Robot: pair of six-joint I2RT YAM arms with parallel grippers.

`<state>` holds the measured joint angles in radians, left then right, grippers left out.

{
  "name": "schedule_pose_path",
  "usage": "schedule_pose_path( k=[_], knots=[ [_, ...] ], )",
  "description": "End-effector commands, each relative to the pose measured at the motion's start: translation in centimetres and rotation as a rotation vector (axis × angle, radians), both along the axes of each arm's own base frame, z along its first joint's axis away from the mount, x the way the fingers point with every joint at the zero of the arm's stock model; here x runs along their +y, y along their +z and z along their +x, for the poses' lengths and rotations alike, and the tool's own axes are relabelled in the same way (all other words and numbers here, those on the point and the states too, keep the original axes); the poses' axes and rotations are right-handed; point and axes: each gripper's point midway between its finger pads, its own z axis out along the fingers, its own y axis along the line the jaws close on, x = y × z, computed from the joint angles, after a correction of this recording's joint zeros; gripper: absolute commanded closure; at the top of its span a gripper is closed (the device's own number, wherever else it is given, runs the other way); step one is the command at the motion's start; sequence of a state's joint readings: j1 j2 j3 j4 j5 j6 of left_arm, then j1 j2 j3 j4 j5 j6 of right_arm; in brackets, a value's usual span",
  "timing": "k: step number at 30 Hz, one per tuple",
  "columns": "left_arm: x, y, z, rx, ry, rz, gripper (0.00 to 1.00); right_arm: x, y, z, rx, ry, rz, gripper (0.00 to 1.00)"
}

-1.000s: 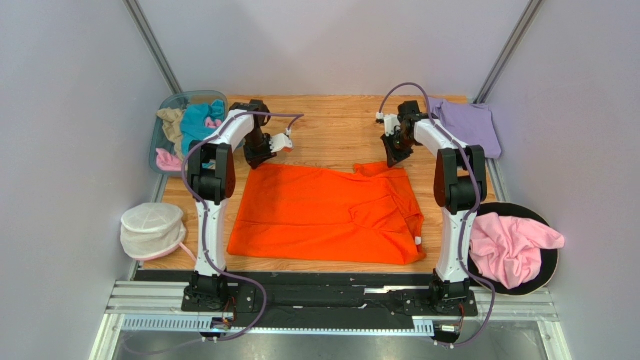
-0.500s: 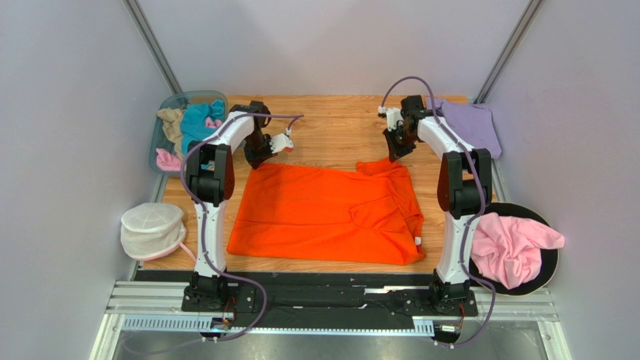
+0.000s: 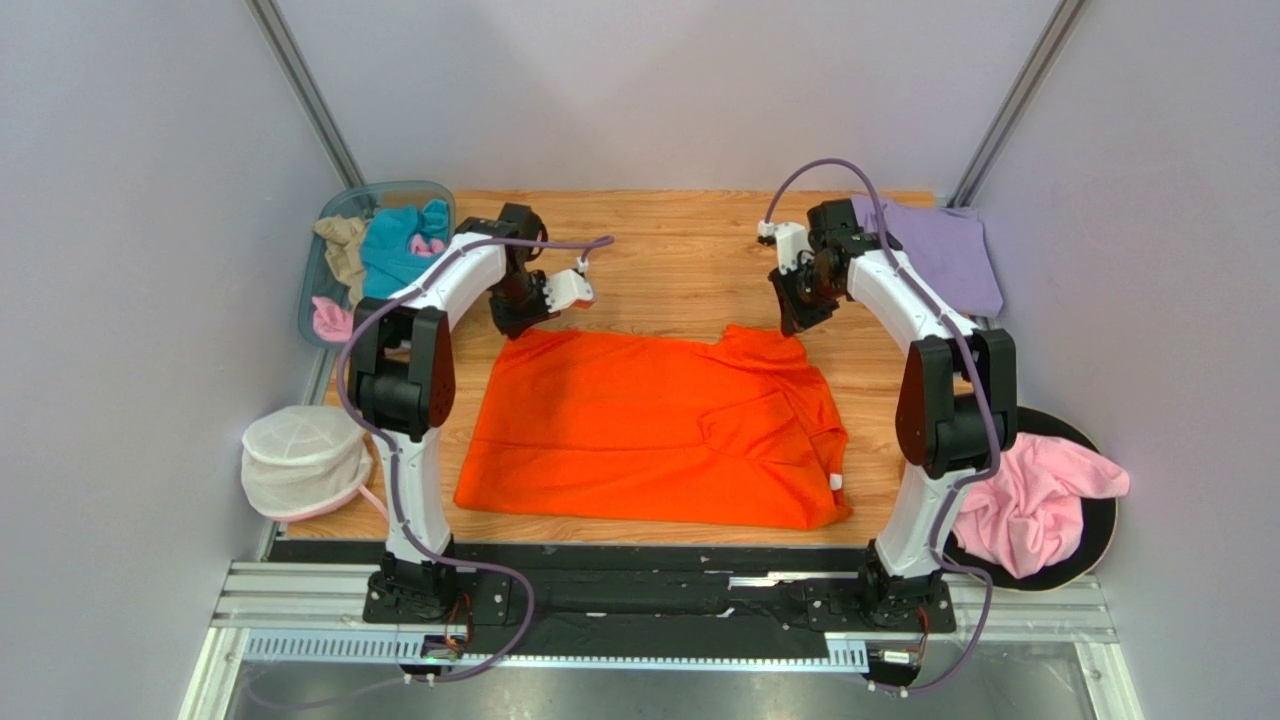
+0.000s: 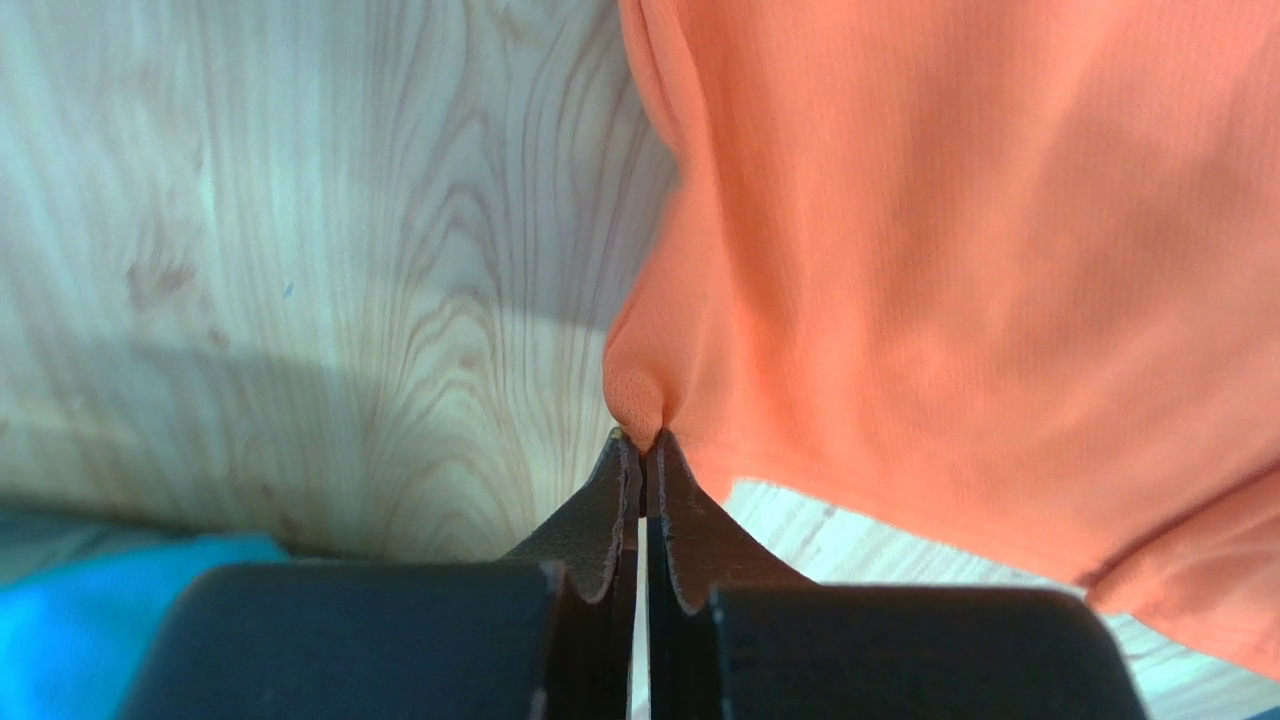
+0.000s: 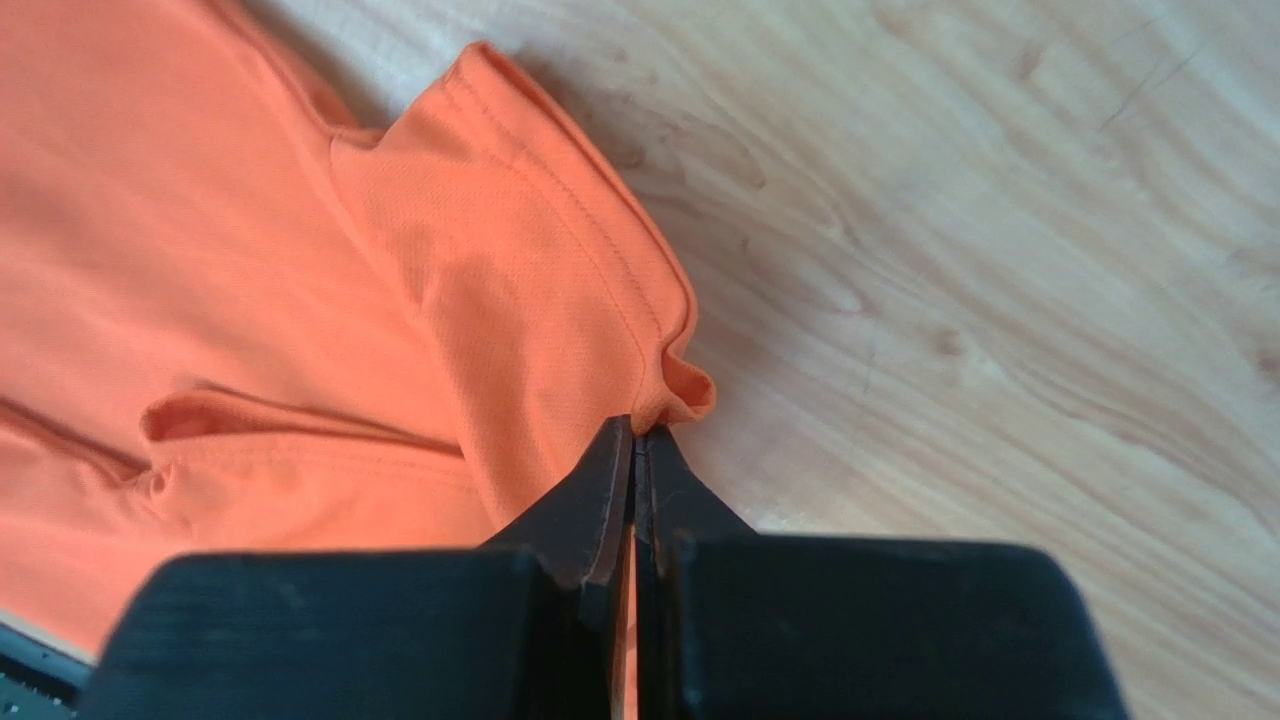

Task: Fold and stack the t-shirts
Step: Fold the tshirt

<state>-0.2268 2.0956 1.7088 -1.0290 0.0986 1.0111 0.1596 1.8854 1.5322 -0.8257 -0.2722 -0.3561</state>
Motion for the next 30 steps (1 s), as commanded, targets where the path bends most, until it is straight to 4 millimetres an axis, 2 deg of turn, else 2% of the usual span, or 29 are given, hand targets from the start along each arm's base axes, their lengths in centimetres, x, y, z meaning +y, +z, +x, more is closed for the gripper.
schedule_pose_path(
  k=[1,5,11,12,13,15,17,23,25,30],
  knots=[
    [0.5,3.8,0.2,-0.113,0.022,-0.003,1.0,0.8,2.2,-1.0,-0.056,0.033,0.022,1.0],
    [0.8,5.1,-0.6,-0.137,0.026,0.0,1.0,0.8,1.9,-2.4,-0.046,0.039,0.024,1.0],
    [1.0,5.9,-2.8,-0.143,0.033,0.001,1.0,0.6,2.1,-4.5,-0.05,0.054,0.01,1.0],
    [1.2,5.3,-3.6,-0.125,0.033,0.005,1.0,0.5,1.7,-5.0,-0.038,0.057,0.004,1.0],
    [1.2,5.8,-4.0,-0.139,0.032,0.005,1.0,0.3,2.2,-5.3,-0.052,0.061,0.0,1.0],
    [1.5,5.1,-5.1,-0.129,0.036,0.011,1.0,0.0,2.1,-5.8,-0.052,0.062,-0.011,1.0],
    [1.5,5.5,-5.8,-0.143,0.037,-0.002,1.0,-0.3,2.3,-6.6,-0.054,0.067,-0.016,1.0],
    [1.6,4.9,-8.7,-0.128,0.062,-0.011,1.0,-0.2,3.2,-8.9,-0.044,0.092,-0.005,1.0],
    [1.4,5.2,-9.2,-0.143,0.063,-0.018,1.0,0.0,3.1,-9.9,-0.031,0.108,-0.01,1.0],
    [1.6,4.6,-10.7,-0.131,0.073,-0.02,1.0,0.2,3.3,-12.0,-0.02,0.141,-0.002,1.0]
  ],
)
